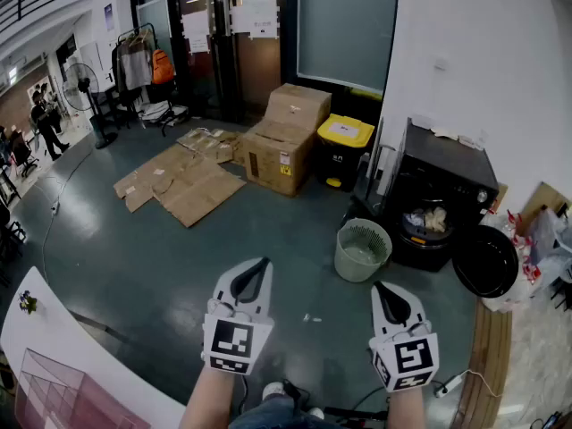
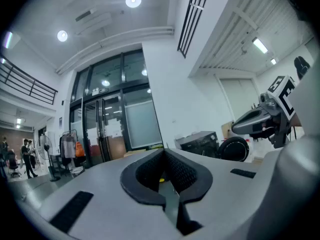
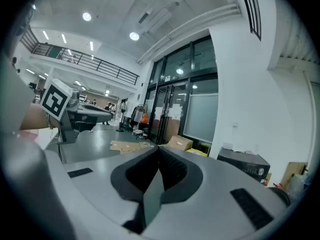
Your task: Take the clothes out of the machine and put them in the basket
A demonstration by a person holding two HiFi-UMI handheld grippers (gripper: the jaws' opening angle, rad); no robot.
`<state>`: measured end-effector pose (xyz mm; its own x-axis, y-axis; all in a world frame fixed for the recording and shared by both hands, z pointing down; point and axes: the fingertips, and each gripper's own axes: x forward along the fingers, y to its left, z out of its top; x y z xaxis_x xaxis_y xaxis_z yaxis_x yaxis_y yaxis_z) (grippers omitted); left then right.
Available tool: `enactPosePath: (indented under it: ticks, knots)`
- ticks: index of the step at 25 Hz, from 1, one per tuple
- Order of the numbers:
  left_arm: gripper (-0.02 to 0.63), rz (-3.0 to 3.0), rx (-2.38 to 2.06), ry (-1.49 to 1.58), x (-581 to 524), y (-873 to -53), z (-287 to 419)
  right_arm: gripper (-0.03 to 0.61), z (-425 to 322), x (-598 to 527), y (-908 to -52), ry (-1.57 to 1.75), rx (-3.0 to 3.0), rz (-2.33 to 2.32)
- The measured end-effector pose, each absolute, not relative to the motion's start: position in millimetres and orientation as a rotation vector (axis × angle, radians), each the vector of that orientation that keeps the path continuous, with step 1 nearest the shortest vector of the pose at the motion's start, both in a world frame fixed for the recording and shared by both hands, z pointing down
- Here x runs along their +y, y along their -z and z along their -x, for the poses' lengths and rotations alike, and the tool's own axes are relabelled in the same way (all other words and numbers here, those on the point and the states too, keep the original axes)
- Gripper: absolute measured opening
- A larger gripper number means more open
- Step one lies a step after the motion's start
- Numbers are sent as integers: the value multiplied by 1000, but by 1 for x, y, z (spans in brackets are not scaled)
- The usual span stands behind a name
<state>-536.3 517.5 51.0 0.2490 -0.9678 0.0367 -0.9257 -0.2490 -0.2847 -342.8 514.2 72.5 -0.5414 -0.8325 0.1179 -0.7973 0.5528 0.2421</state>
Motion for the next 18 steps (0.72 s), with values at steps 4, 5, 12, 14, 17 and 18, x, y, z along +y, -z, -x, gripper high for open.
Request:
enactPosePath:
  ticks: [4, 5, 12, 14, 17, 18]
  knots:
    - [2, 2320, 1765, 282, 517, -43, 559, 0, 369, 512, -64, 270, -2560, -1387]
    - [3, 2318, 1759, 274, 517, -42, 564, 0, 375, 513, -63, 277, -2556, -1392]
    - [3, 2317, 1712, 232, 516, -42, 605, 0, 412, 517, -62, 320, -2517, -1430]
    - [3, 2315, 1708, 223, 515, -46, 615, 2, 421, 519, -66, 283, -2529, -1448]
    - [97, 2347, 1705, 210, 510, -58, 624, 254, 434, 517, -79, 162, -2591, -1454]
    - [360, 2372, 1707, 206, 506, -62, 626, 458, 437, 515, -82, 131, -2614, -1469]
